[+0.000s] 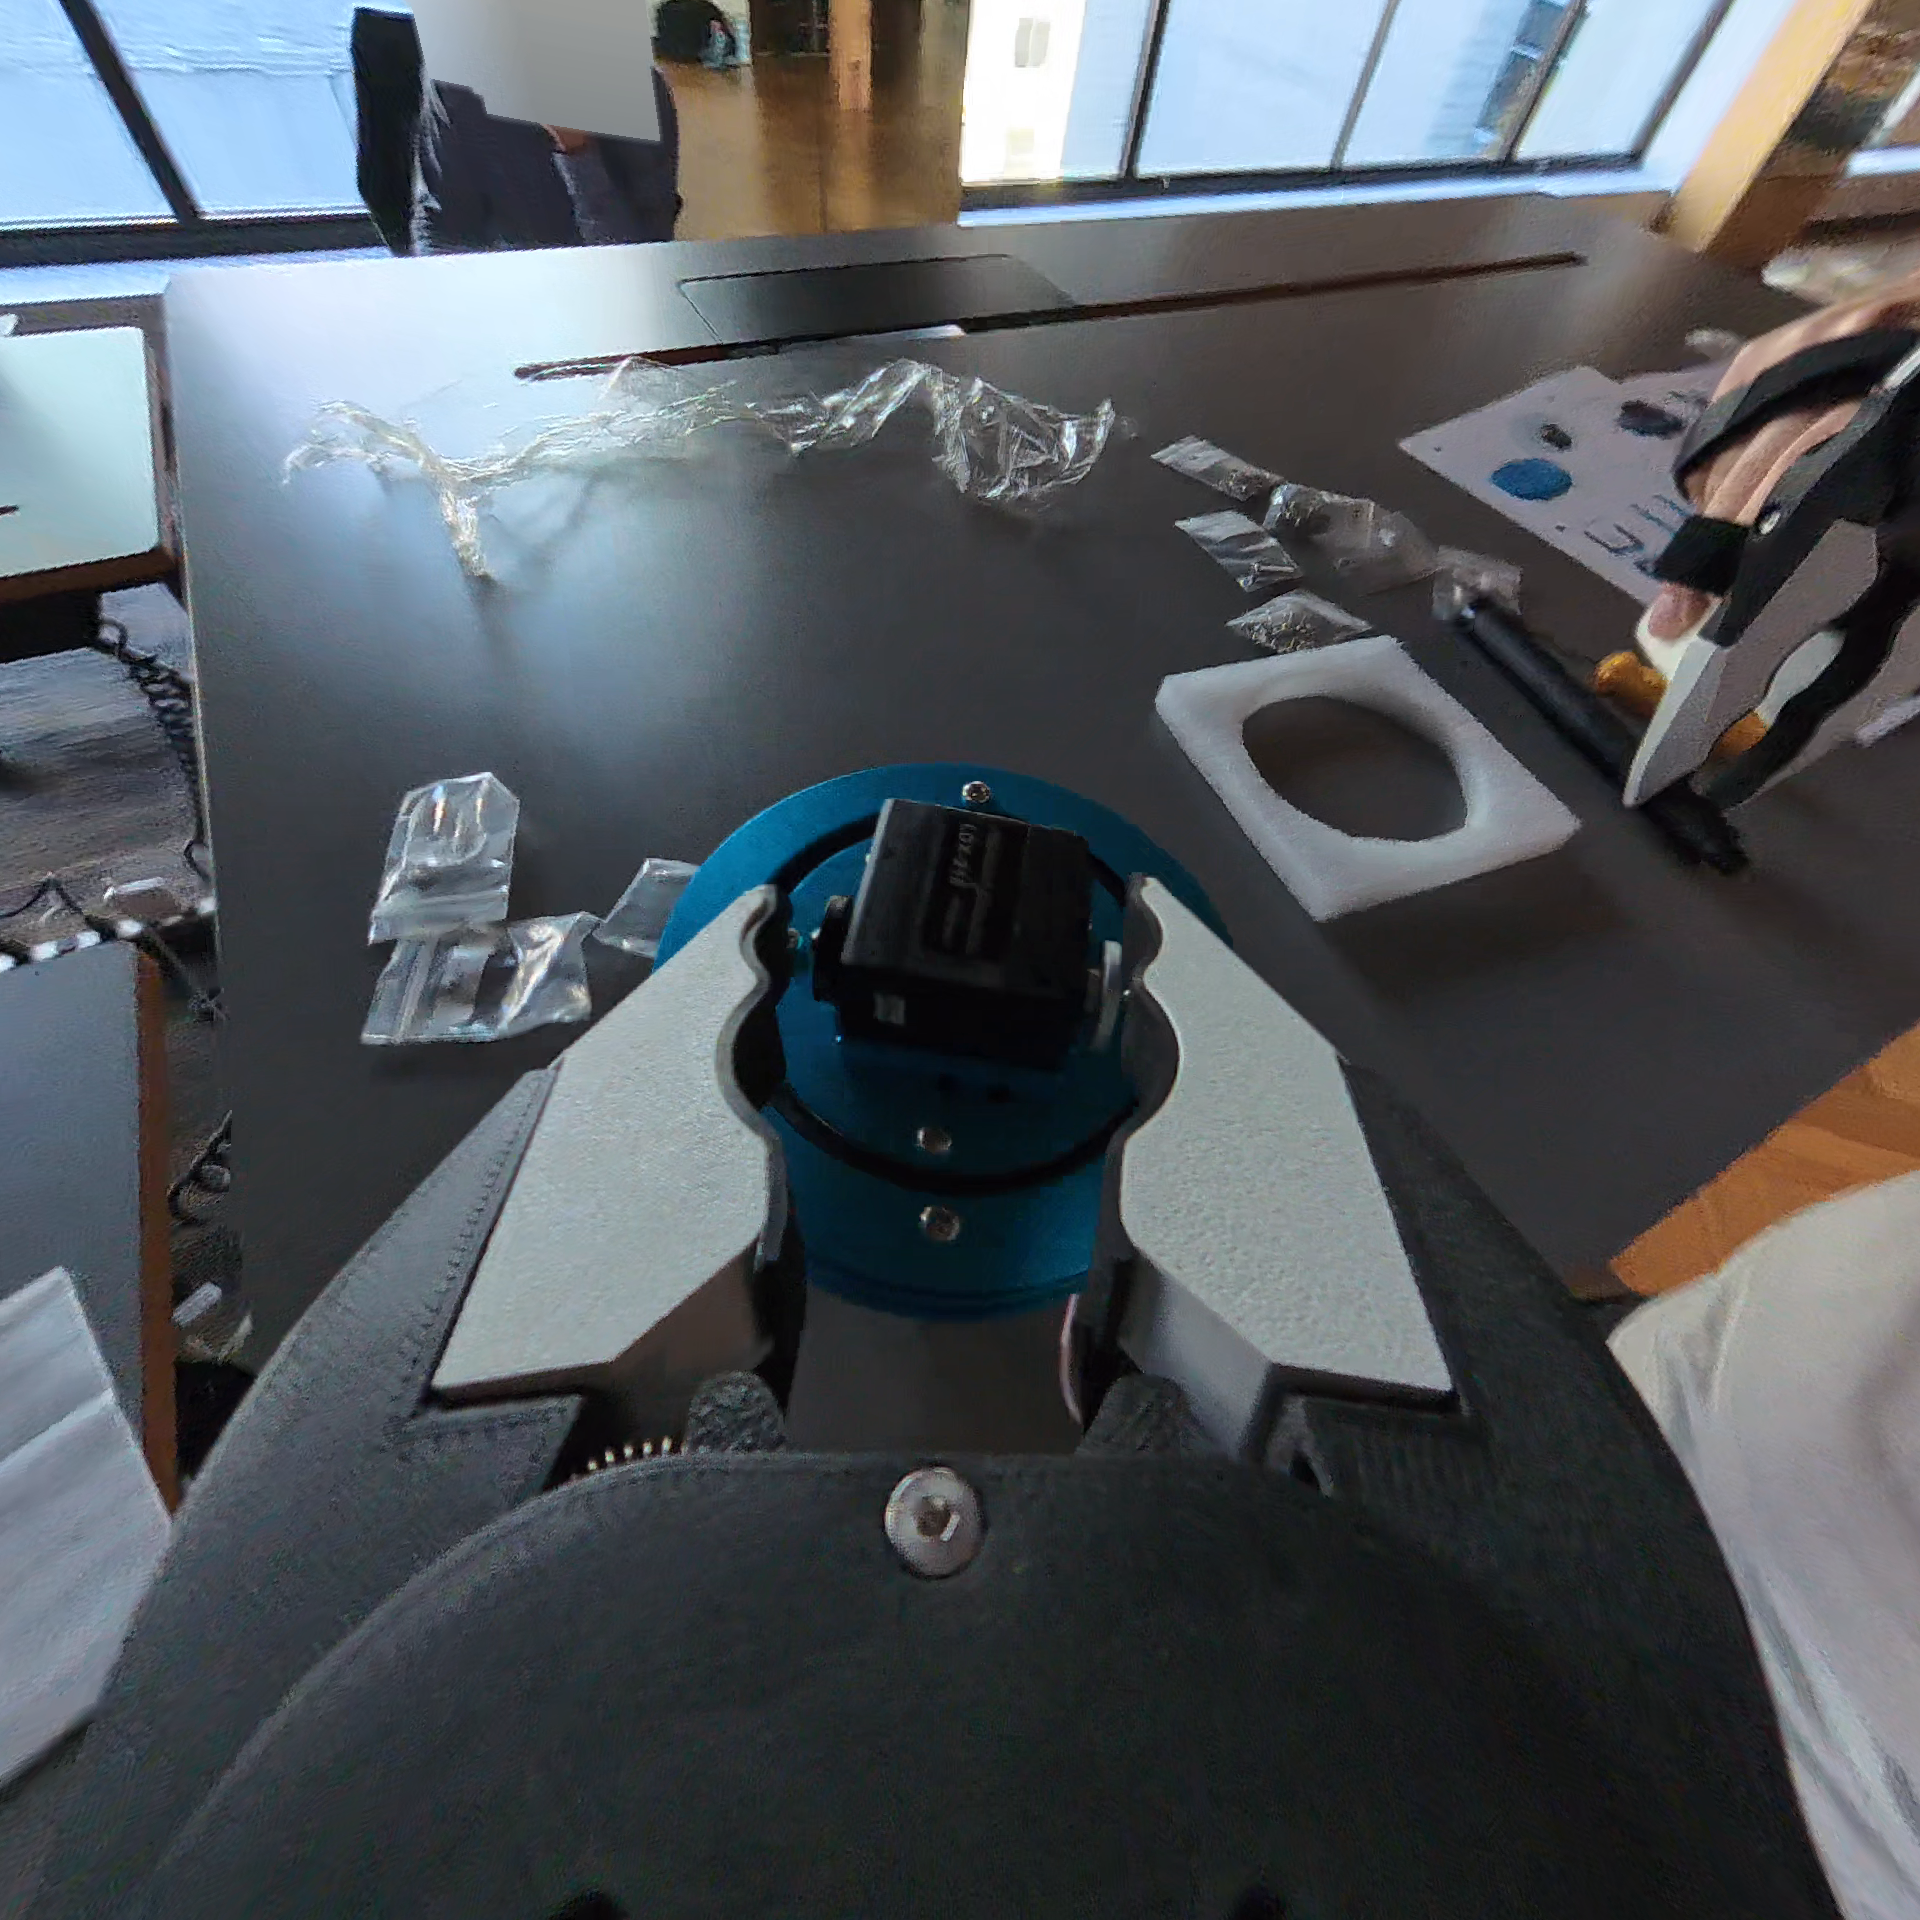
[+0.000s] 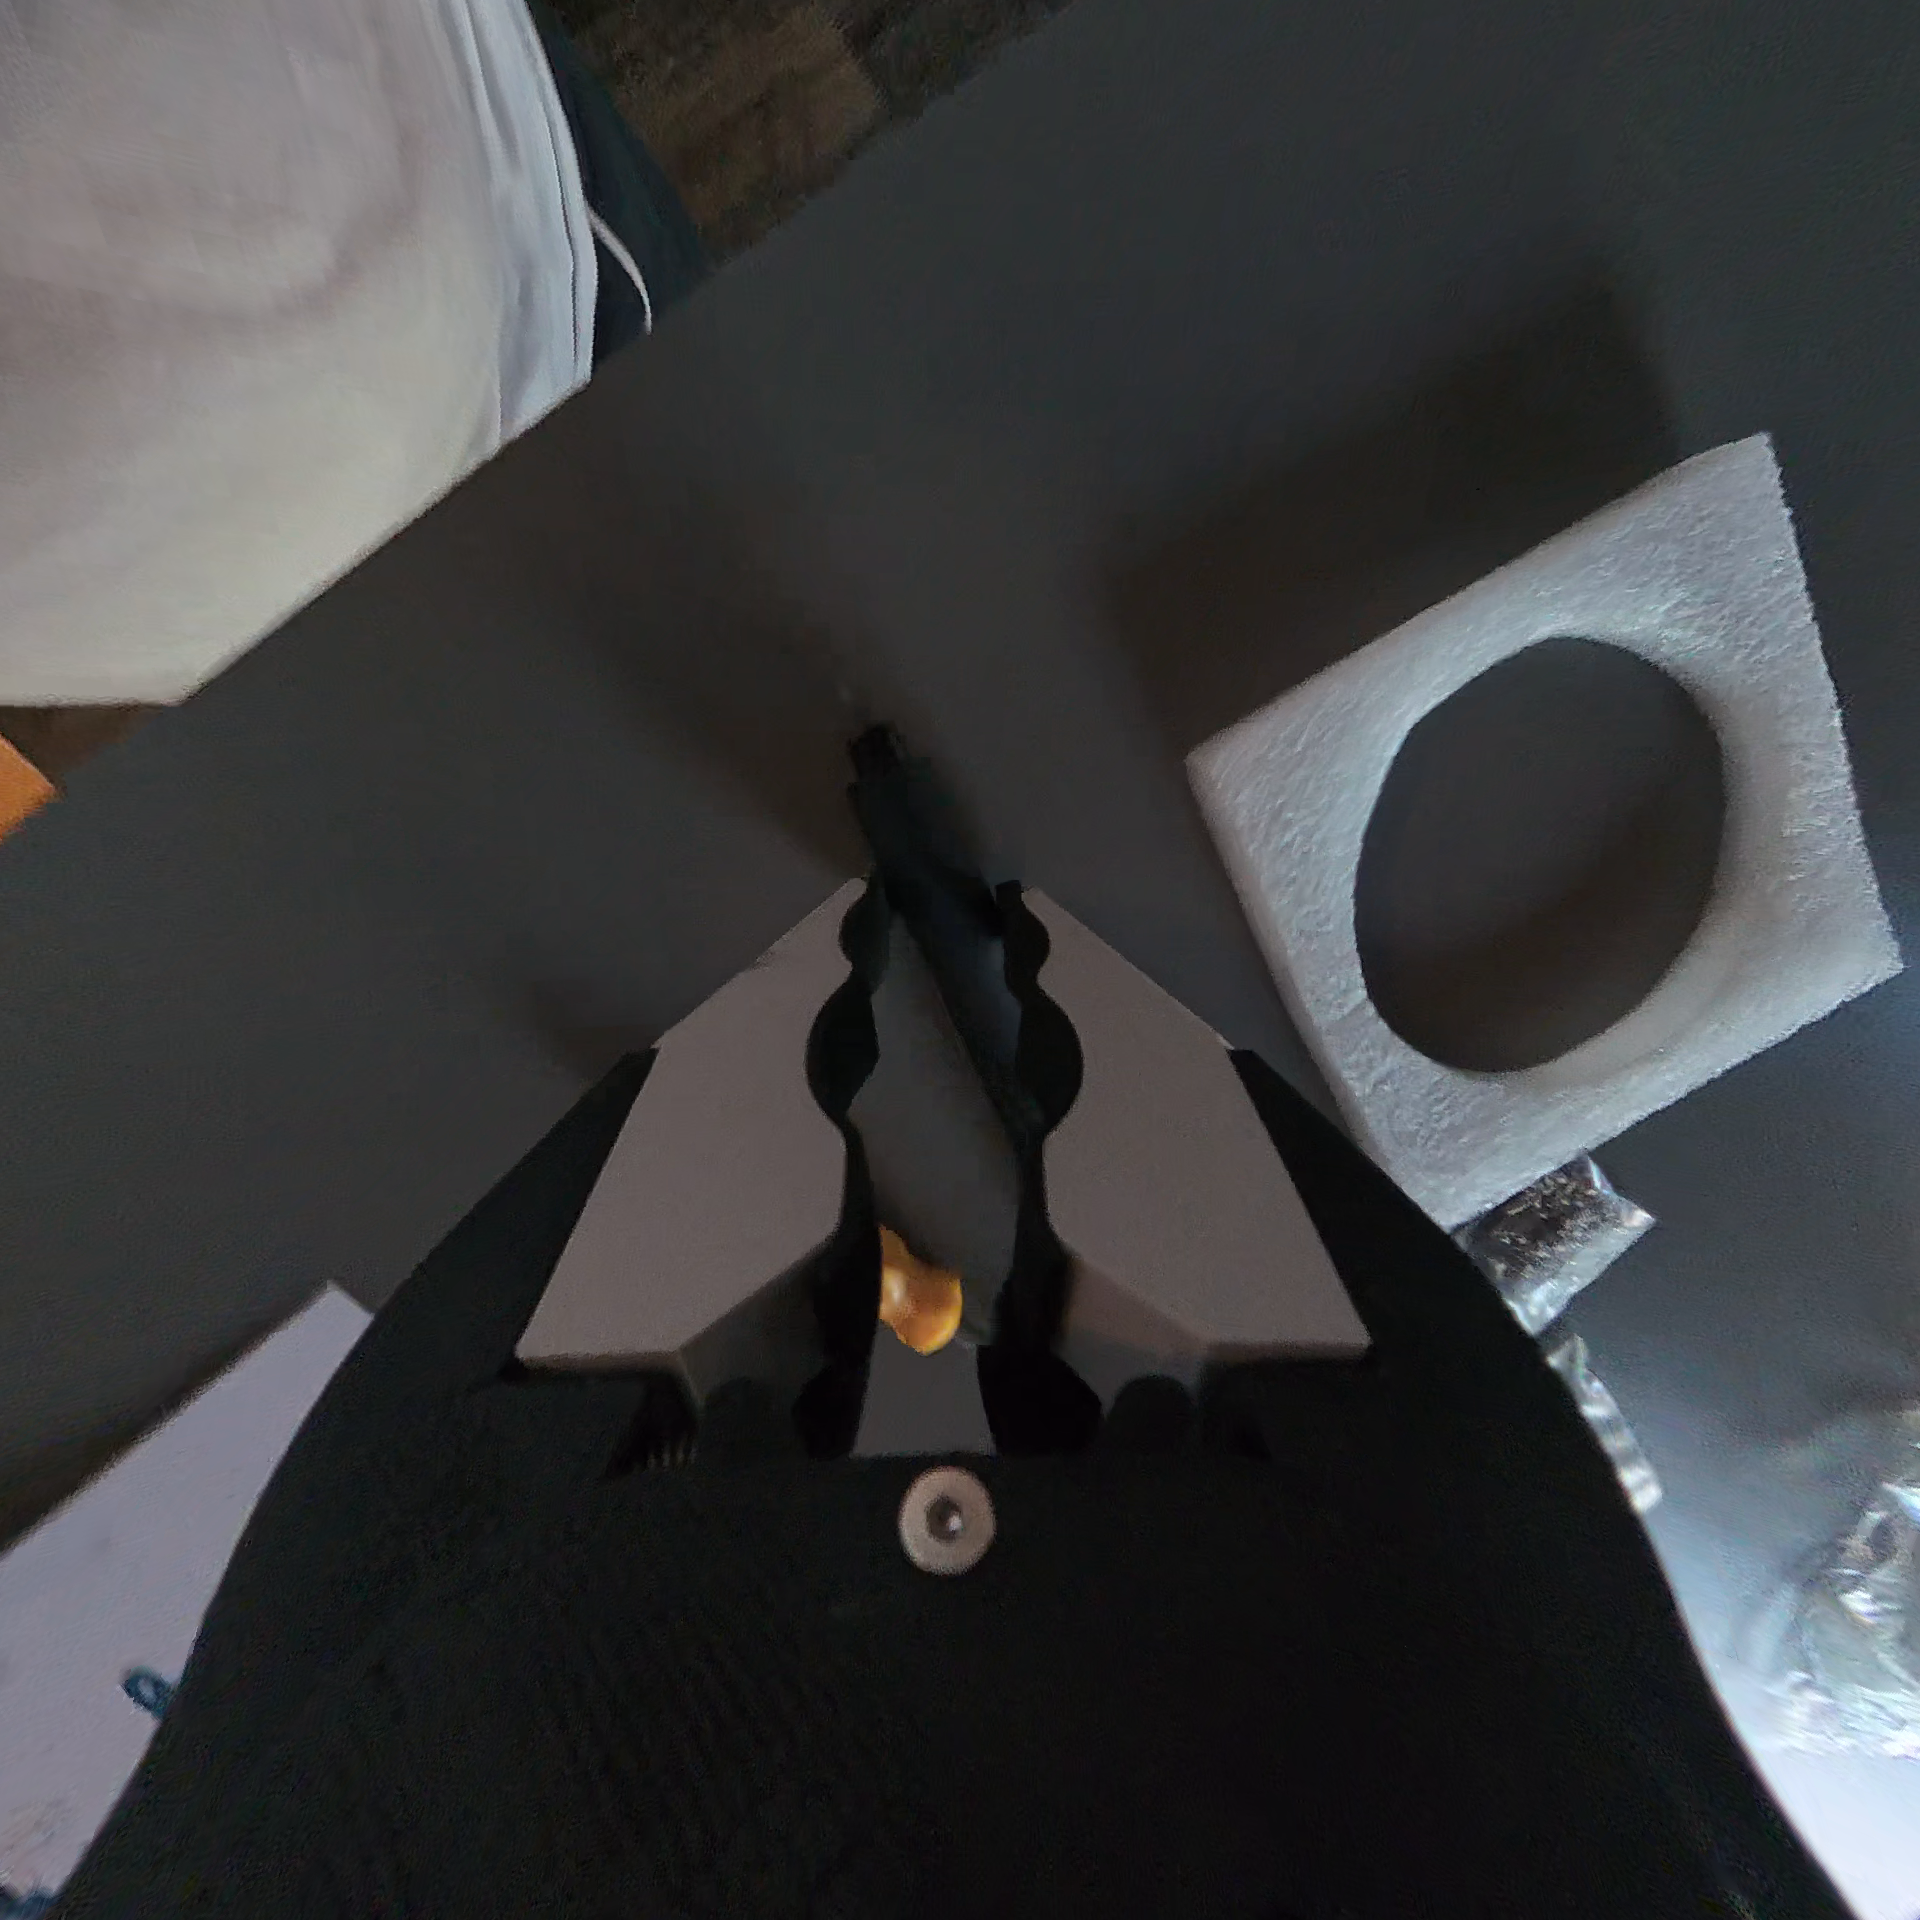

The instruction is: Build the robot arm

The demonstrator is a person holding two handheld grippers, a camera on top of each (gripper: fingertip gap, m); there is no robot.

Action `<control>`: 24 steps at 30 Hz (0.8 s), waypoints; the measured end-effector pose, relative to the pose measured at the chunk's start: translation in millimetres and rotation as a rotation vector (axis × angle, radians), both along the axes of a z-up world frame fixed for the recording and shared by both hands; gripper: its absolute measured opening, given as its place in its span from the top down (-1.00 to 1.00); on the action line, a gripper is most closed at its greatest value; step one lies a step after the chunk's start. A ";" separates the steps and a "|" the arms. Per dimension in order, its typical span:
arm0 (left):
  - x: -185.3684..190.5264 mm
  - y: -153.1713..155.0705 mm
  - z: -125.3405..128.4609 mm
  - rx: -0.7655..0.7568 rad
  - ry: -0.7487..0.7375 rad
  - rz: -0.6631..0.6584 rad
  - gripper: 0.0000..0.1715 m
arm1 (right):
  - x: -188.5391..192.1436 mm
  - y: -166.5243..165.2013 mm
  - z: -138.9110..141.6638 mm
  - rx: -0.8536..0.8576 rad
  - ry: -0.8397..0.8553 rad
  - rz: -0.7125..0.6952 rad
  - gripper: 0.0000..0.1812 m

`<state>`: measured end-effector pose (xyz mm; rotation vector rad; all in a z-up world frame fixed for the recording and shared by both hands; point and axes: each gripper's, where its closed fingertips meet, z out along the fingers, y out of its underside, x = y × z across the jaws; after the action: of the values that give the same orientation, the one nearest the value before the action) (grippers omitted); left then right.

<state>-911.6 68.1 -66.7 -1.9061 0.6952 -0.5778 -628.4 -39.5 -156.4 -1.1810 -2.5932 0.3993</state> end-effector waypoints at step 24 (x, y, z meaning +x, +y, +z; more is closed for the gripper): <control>40.5 -68.6 32.8 0.108 -0.301 -0.221 0.27 | -128.6 34.6 91.4 -0.659 0.703 -0.843 0.81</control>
<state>-871.1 -0.5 -33.9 -1.6082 0.7272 -0.9258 -757.0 -4.9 -64.9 -1.7623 -1.2332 1.2216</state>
